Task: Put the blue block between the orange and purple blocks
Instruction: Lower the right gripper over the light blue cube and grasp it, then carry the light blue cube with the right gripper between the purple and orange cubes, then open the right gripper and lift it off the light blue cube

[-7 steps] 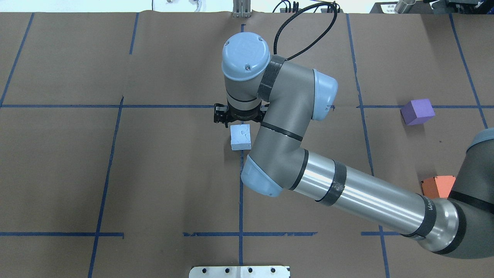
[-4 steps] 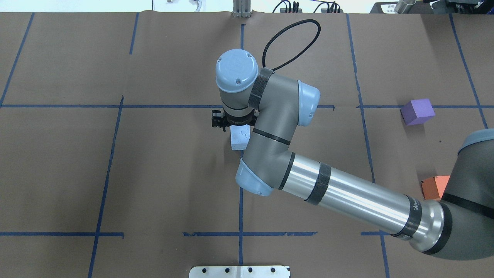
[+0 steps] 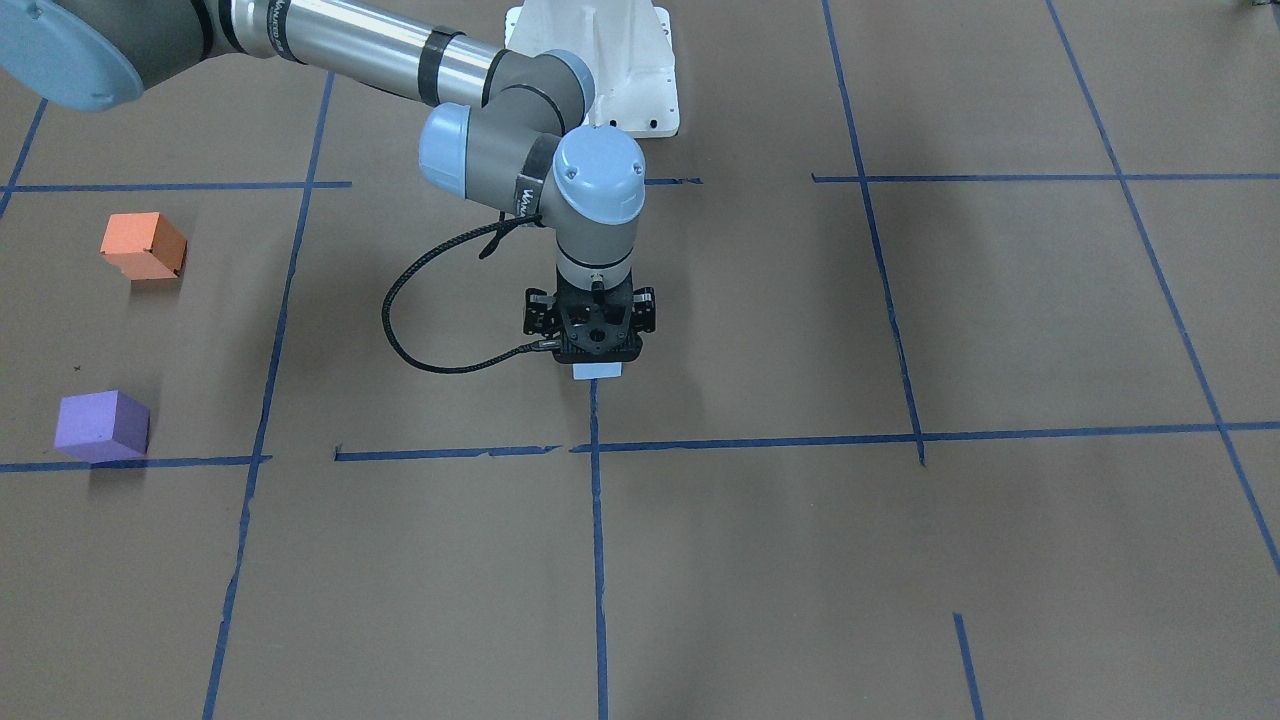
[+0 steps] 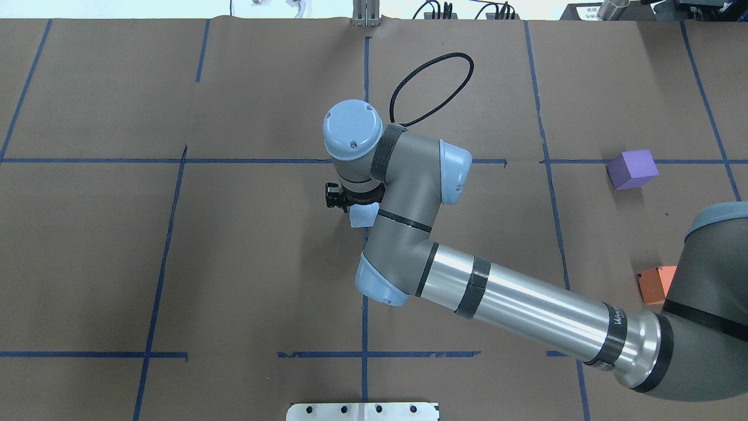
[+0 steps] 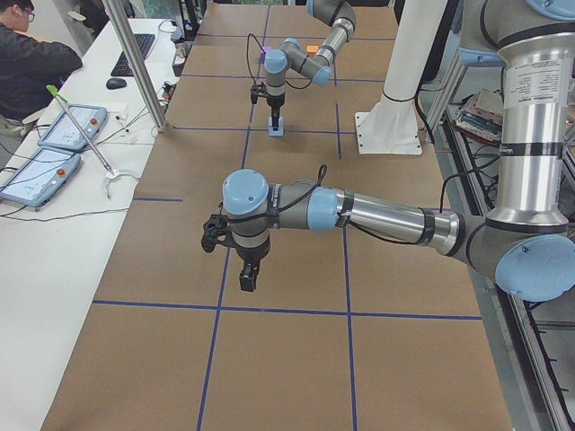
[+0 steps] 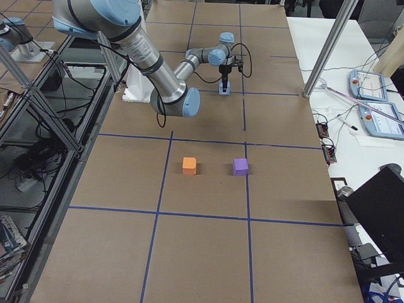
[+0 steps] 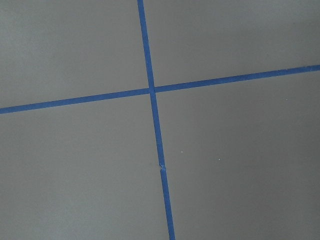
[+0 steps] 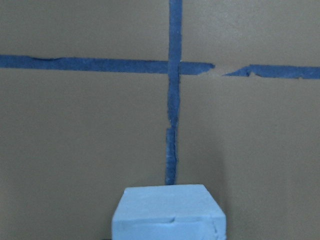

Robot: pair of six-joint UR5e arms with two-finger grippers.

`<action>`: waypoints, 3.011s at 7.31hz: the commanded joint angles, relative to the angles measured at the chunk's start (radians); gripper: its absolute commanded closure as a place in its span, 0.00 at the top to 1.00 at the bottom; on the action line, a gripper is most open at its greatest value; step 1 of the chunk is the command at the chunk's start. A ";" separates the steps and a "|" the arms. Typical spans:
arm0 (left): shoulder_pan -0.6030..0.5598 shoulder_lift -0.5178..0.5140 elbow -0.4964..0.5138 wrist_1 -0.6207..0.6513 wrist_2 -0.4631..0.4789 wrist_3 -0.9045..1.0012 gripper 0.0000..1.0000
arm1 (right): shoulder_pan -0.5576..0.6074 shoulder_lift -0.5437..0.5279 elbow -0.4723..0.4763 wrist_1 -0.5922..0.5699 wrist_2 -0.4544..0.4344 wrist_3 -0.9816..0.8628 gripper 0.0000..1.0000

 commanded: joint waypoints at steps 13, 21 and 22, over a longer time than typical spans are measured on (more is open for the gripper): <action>0.000 -0.002 -0.012 0.000 -0.002 -0.020 1.00 | 0.431 -0.757 0.586 0.056 0.285 -0.431 0.31; 0.000 -0.002 -0.022 0.000 -0.002 -0.029 1.00 | 0.439 -0.970 0.400 0.477 0.302 -0.409 0.84; 0.000 -0.002 -0.022 0.000 -0.002 -0.029 1.00 | 0.424 -0.971 0.402 0.477 0.296 -0.409 1.00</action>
